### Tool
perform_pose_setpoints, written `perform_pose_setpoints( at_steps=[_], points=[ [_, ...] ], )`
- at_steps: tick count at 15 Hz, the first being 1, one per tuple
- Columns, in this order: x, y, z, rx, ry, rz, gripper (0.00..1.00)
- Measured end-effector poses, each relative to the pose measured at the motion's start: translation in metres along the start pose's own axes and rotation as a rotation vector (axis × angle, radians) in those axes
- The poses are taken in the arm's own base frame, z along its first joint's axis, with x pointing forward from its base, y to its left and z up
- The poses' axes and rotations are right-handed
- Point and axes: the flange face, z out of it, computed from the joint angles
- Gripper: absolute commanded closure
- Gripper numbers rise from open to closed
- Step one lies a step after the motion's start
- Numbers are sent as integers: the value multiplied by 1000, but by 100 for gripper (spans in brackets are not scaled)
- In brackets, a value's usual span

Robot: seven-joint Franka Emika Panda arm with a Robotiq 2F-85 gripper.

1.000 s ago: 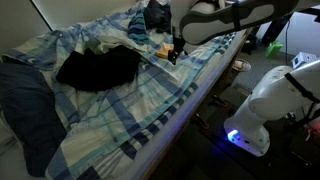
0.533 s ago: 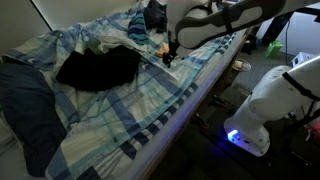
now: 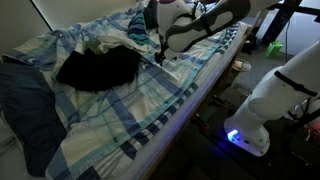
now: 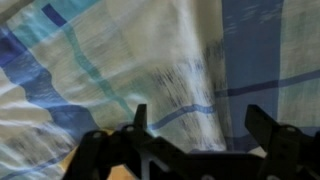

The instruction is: Unfold the yellow towel

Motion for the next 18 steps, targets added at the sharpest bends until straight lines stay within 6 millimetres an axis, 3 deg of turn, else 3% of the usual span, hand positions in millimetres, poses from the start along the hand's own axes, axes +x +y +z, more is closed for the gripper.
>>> perform_pose_setpoints(
  at_steps=[5,10,18],
  points=[
    [46,5,-5,-73,88,61,0],
    [81,13,11,-153,126,115,0],
    [87,14,19,-161,112,118,0]
  ],
)
